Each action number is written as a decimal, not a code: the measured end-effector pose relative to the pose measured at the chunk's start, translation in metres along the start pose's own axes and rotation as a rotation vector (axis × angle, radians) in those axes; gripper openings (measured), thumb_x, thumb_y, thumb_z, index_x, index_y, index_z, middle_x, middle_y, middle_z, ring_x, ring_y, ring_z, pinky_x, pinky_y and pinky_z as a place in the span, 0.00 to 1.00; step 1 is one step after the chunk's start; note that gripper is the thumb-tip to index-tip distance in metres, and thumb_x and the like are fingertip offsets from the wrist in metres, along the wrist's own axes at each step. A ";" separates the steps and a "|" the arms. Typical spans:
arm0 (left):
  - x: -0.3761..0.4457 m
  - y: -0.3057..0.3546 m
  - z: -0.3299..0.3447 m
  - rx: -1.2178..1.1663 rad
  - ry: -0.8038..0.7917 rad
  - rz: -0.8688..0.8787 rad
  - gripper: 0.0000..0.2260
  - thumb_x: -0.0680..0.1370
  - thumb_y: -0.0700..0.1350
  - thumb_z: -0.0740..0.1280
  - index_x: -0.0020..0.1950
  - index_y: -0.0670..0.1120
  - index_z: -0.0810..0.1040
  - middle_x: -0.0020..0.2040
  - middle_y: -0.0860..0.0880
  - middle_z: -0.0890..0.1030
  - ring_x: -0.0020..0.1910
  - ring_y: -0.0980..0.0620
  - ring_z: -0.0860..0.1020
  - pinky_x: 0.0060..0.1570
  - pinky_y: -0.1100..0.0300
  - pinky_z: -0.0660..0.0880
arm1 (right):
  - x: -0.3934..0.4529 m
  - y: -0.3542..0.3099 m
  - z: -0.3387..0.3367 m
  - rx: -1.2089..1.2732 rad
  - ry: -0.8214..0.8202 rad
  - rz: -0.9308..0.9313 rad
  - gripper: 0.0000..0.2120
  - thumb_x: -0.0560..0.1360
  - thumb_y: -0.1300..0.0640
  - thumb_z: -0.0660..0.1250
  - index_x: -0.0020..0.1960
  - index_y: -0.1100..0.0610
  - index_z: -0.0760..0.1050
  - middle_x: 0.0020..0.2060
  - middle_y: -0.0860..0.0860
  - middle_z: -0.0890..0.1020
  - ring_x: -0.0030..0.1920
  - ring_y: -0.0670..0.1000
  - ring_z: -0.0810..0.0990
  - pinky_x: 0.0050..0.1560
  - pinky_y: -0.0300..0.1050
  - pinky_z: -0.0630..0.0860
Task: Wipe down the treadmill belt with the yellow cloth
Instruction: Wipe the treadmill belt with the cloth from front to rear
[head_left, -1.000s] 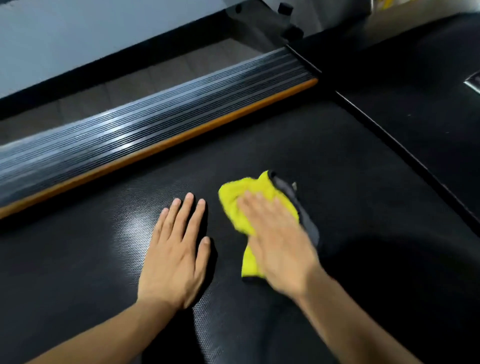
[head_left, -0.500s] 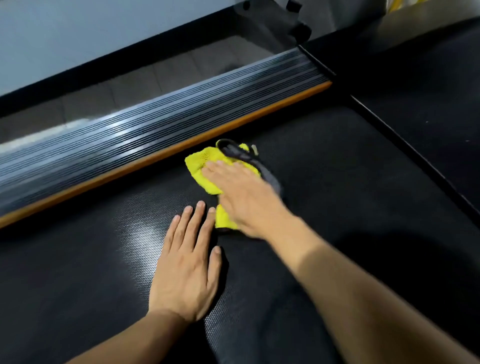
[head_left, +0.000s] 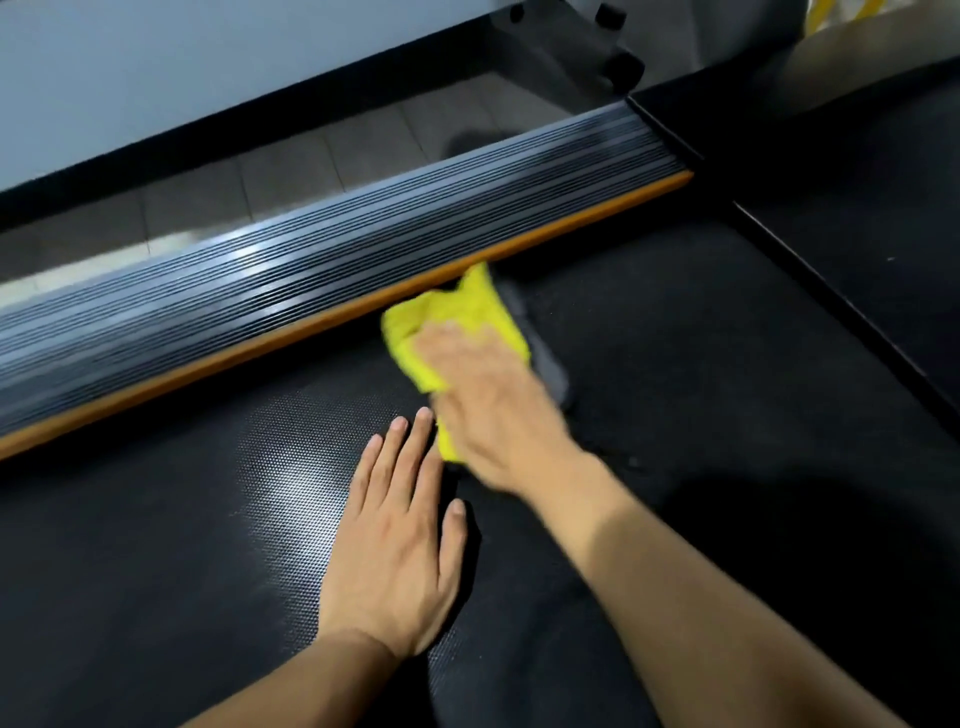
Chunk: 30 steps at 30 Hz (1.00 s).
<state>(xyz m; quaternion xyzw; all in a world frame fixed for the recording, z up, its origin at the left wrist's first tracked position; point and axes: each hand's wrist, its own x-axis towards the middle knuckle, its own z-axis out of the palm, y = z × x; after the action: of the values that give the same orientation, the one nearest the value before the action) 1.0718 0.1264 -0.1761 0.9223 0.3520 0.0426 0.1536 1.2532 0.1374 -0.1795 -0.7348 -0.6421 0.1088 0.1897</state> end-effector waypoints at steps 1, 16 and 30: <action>0.000 -0.001 0.000 -0.001 0.008 0.003 0.26 0.82 0.51 0.53 0.77 0.40 0.65 0.81 0.44 0.61 0.81 0.47 0.54 0.78 0.47 0.52 | 0.001 -0.011 0.003 0.033 -0.049 -0.083 0.29 0.77 0.50 0.51 0.75 0.56 0.67 0.76 0.52 0.67 0.77 0.51 0.62 0.78 0.51 0.52; -0.029 0.014 -0.004 0.015 0.020 -0.072 0.29 0.82 0.54 0.54 0.82 0.46 0.54 0.83 0.47 0.52 0.82 0.48 0.49 0.79 0.46 0.50 | -0.061 0.126 -0.064 -0.318 0.155 0.524 0.32 0.80 0.42 0.51 0.81 0.51 0.51 0.80 0.50 0.54 0.80 0.48 0.48 0.79 0.55 0.43; -0.091 0.019 0.011 0.041 0.057 -0.152 0.29 0.80 0.53 0.55 0.80 0.44 0.61 0.82 0.46 0.59 0.81 0.45 0.57 0.77 0.43 0.55 | -0.044 0.017 -0.003 -0.133 0.080 -0.034 0.29 0.76 0.49 0.52 0.76 0.56 0.66 0.75 0.55 0.67 0.76 0.54 0.64 0.76 0.59 0.58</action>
<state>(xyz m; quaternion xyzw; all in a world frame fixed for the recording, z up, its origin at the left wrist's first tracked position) 1.0180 0.0504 -0.1781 0.8943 0.4262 0.0496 0.1273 1.2629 0.0923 -0.1871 -0.7383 -0.6524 0.0333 0.1676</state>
